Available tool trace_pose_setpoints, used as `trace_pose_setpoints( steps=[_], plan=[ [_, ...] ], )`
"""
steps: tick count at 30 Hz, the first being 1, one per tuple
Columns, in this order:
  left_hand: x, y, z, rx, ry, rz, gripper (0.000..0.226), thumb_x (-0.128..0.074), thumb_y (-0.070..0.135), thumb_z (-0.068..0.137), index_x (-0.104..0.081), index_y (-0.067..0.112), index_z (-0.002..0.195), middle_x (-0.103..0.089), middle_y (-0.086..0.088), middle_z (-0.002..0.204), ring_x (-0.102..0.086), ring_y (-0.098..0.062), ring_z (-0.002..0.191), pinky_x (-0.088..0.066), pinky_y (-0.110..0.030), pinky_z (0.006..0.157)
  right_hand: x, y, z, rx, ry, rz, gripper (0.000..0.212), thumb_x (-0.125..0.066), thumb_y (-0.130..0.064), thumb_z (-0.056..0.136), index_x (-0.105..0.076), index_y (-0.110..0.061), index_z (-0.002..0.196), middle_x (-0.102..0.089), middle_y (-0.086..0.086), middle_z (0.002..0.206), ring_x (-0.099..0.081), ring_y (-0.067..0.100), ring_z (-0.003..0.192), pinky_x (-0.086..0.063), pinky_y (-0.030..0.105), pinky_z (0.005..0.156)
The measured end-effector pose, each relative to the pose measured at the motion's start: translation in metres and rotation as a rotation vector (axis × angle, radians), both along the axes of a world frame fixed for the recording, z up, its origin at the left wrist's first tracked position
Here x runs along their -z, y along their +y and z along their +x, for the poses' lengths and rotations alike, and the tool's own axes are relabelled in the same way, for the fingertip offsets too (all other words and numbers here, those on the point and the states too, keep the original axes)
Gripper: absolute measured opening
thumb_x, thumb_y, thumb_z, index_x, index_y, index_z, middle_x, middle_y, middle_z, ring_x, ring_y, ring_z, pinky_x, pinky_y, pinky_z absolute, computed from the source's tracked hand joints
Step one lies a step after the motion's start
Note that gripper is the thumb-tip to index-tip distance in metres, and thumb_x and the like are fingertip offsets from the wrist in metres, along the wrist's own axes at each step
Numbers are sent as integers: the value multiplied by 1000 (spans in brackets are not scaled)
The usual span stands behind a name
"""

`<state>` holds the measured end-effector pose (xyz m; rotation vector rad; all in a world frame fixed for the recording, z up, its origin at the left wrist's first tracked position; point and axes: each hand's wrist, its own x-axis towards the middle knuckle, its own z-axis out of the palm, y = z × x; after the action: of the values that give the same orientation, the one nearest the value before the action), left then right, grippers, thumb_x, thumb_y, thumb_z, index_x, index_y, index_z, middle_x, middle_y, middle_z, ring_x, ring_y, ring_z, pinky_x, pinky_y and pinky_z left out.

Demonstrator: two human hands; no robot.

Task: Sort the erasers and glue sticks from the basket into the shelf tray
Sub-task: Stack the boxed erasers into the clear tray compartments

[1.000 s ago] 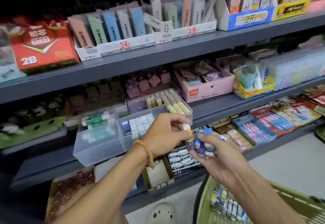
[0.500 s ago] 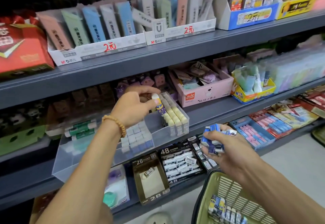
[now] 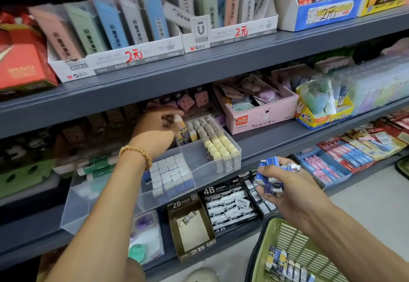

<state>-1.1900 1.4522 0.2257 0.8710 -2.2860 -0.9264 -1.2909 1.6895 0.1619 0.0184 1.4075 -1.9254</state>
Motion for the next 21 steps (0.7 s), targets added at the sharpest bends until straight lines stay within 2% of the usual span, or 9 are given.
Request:
trace_pose_setpoints(
  steps=[2, 3, 6, 9, 13, 15, 18, 21],
  plan=[
    [5, -6, -3, -21, -35, 0, 22, -62, 10, 91, -64, 31, 98, -62, 8, 77, -57, -5, 67, -45, -15, 66, -1, -5, 1, -6, 0, -7, 22, -72, 5, 80, -61, -12, 89, -65, 10, 75, -63, 23, 66, -56, 29, 53],
    [8, -9, -4, -18, -52, 3, 22, -62, 11, 91, -65, 30, 100, -63, 5, 77, -56, -9, 67, -46, -18, 67, -1, -8, 1, -9, 2, -8, 22, -73, 5, 80, -61, -12, 88, -65, 11, 77, -62, 23, 68, -56, 29, 53],
    [16, -13, -10, 12, -103, 7, 21, -63, 12, 90, -68, 26, 104, -62, 6, 71, -51, -3, 59, -39, -13, 58, -2, -16, 0, -18, 4, -11, 21, -73, 4, 80, -62, -11, 91, -66, 12, 79, -63, 25, 73, -56, 28, 53],
    [16, -16, -14, 52, -140, -22, 19, -65, 14, 89, -69, 27, 102, -61, 9, 71, -51, 1, 62, -35, -8, 58, 1, -20, 0, -30, 1, -19, 20, -72, 4, 81, -63, -10, 91, -66, 13, 78, -63, 24, 73, -55, 27, 53],
    [14, -19, -19, 108, -212, -45, 19, -66, 13, 87, -70, 24, 102, -59, 18, 75, -56, -4, 73, -37, -9, 62, 4, -23, -3, -36, -10, -21, 19, -72, 5, 81, -62, -11, 87, -67, 12, 78, -63, 25, 73, -56, 27, 55],
    [13, -19, -22, 136, -254, -74, 19, -68, 11, 85, -70, 22, 100, -56, 22, 75, -56, -1, 72, -35, -1, 59, 4, -23, -4, -41, -8, -19, 19, -71, 4, 81, -62, -11, 89, -67, 11, 77, -63, 25, 72, -55, 27, 54],
    [10, -24, -21, 170, -316, -104, 18, -69, 12, 84, -70, 23, 99, -55, 22, 79, -53, 7, 71, -35, 1, 57, 4, -22, -6, -42, 2, -25, 19, -71, 5, 81, -62, -10, 89, -68, 9, 71, -63, 24, 70, -56, 28, 54],
    [8, -27, -21, 170, -317, -79, 17, -71, 14, 84, -68, 26, 96, -58, 18, 82, -54, 4, 71, -35, 2, 56, 3, -22, -7, -37, 2, -22, 19, -71, 5, 81, -62, -10, 89, -68, 7, 69, -63, 23, 68, -56, 28, 53]
  ],
)
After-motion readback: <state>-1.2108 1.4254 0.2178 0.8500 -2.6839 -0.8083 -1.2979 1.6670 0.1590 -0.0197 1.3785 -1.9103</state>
